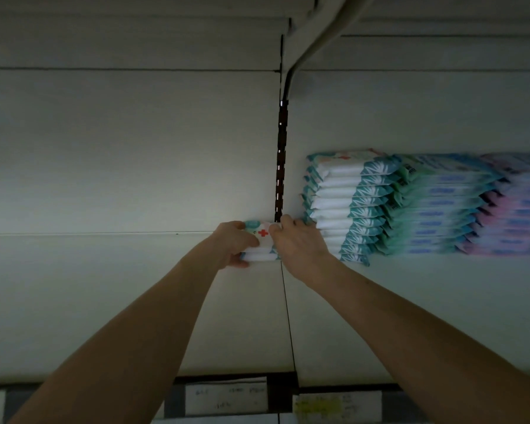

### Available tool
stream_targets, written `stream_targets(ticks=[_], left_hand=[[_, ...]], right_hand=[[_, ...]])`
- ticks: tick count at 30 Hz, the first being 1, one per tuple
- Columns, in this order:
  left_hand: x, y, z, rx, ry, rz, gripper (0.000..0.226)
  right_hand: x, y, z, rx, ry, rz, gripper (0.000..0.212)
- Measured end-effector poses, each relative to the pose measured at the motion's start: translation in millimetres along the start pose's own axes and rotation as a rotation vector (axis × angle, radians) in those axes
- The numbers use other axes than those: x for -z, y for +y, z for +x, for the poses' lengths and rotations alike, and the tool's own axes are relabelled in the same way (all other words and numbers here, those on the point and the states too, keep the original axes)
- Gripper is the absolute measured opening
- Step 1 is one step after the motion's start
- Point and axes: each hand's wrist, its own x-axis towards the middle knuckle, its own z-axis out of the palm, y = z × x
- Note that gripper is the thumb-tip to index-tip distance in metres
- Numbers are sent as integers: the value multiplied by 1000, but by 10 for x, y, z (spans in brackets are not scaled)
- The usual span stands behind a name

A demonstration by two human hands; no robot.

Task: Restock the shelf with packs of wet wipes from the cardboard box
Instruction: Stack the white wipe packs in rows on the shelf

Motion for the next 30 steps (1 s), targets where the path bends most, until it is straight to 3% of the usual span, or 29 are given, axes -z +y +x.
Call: stream_targets(ticks=[9, 14, 17, 30], left_hand=[[-72, -76, -22, -57, 34, 273, 93], [-81, -156, -14, -149, 144, 430, 82], [-8, -158, 0, -140, 144, 479, 87], [116, -151, -5, -227, 54, 690, 71]], right_hand=[[-2, -51, 19, -24, -42, -77, 48], [56, -63, -20, 2, -25, -68, 44], [75, -103, -22, 34, -9, -39, 43], [120, -106, -36, 53, 0, 12, 40]])
